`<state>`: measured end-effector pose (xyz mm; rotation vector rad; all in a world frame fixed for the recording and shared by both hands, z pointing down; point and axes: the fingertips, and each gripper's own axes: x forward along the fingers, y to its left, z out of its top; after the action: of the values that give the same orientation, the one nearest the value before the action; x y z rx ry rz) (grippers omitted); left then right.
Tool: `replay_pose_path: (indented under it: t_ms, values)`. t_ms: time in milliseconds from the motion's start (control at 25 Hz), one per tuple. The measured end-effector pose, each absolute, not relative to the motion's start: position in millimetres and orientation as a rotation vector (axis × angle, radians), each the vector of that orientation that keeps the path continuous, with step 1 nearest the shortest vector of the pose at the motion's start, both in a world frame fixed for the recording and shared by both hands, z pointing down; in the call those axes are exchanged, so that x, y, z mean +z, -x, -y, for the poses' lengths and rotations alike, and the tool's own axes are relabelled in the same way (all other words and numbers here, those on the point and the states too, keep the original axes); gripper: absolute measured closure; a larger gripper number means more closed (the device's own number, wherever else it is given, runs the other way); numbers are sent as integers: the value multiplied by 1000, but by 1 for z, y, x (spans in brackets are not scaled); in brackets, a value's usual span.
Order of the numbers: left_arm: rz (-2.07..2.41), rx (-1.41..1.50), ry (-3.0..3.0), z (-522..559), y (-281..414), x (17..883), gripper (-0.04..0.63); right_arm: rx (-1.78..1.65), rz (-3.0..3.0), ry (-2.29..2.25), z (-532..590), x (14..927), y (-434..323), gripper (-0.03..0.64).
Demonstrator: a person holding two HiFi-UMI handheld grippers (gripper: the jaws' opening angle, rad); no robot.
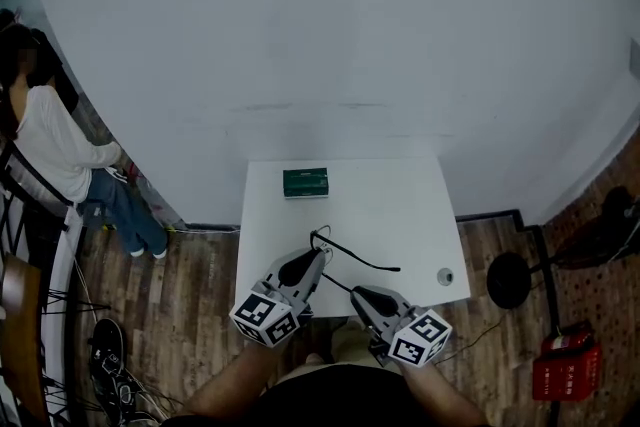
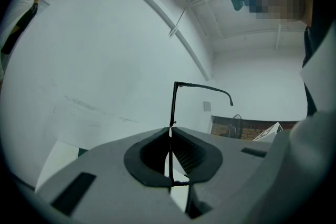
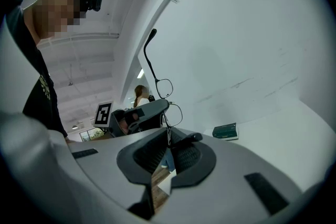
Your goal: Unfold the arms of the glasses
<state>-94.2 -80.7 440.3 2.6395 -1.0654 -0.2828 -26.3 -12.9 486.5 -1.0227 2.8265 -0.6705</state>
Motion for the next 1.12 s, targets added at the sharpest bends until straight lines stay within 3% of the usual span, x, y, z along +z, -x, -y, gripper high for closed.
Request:
replay_pose_path:
  t_ms: [480, 960, 1120]
  values:
    - [1128, -197, -2594, 120, 65, 461, 576, -773, -2854, 983, 47, 499, -8, 597]
    - [1210, 132, -2523, 189, -19, 527, 575, -967, -2877, 915, 140, 530, -84, 590]
    - [1283, 199, -2435, 211, -23, 551, 575, -1088, -2868, 858, 159, 551, -100, 547]
